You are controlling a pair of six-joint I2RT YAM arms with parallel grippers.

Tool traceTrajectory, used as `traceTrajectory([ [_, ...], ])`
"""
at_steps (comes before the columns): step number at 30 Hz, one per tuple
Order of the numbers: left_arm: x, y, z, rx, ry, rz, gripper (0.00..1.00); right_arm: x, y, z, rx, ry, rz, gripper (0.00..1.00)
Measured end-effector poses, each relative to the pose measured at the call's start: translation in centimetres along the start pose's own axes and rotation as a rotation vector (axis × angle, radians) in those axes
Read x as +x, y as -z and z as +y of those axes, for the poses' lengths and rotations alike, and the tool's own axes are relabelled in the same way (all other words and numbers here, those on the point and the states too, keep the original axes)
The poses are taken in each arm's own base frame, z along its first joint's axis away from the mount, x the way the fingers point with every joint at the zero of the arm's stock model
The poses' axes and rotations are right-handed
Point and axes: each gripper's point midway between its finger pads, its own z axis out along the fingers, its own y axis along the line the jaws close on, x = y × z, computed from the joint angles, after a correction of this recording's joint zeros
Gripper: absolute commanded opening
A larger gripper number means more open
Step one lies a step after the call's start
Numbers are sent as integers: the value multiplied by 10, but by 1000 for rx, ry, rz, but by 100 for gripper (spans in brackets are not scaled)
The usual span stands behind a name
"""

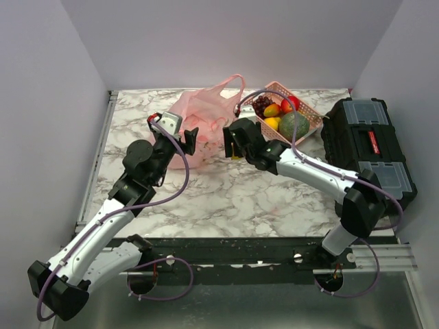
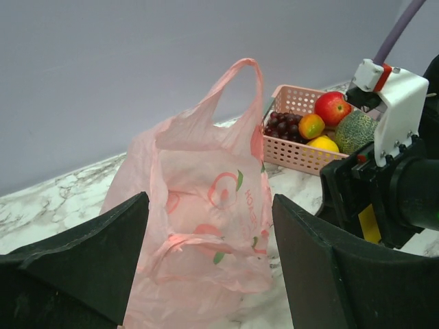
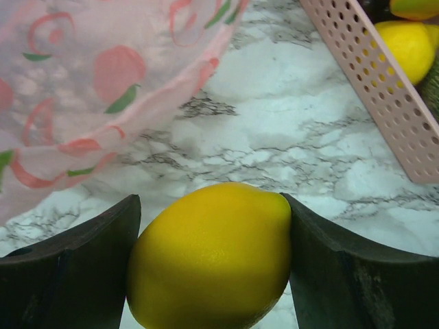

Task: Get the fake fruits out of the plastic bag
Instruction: Place the fake fruit in the bin.

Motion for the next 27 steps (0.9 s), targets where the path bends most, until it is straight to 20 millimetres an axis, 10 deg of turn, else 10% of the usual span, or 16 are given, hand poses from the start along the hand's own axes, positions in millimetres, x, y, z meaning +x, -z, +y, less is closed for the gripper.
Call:
traceTrajectory([
  [8,-1,1,0,1,0,-4,76,4,18,-53,105,-30,-67,1],
  [17,-2,1,2,-11,-3,-3,99,-16,1,-169,296,-208,-120,1],
  [27,-4,4,4,-21,-6,-6,99,-75,-87,-199,353,-249,-172,1],
])
